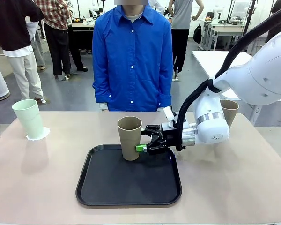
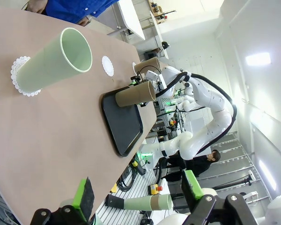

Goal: Place coasters on the table and set cups on them.
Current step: Take one Reusable plastic cup from the Flat Tray and place it on a coaster set by the human.

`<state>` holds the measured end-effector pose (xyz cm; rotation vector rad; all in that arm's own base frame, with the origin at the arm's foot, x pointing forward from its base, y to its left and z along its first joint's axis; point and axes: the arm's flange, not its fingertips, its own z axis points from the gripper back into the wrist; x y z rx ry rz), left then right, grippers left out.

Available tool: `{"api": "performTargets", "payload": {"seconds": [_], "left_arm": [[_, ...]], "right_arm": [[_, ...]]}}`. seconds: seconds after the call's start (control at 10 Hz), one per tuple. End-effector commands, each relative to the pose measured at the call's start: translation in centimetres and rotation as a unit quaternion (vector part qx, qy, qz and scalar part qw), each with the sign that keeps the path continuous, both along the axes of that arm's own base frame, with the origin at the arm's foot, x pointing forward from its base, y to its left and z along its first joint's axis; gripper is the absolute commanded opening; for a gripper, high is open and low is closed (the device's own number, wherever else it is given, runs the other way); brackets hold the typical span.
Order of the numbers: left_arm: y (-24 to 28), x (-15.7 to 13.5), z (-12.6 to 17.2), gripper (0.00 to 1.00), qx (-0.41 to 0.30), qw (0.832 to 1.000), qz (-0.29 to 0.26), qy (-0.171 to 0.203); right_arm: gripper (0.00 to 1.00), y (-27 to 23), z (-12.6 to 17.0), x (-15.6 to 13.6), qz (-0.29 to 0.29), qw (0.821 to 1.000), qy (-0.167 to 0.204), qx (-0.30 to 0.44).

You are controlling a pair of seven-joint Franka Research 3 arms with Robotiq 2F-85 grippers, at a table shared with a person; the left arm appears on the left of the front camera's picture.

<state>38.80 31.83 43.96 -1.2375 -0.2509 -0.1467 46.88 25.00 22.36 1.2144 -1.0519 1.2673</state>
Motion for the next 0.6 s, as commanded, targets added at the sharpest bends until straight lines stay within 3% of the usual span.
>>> {"api": "performTargets", "payload": {"seconds": [0.0, 0.5], "left_arm": [[0.2, -0.2, 0.2, 1.00, -0.001, 1.000, -0.003, -0.003], [0.2, -0.2, 0.2, 1.00, -0.001, 1.000, -0.003, -0.003]], "right_arm": [[1.00, 1.3, -1.0, 0.7, -0.002, 1.000, -0.009, 0.003], [1.00, 2.8, -0.9, 1.0, 0.013, 1.000, -0.006, -0.005]]}}
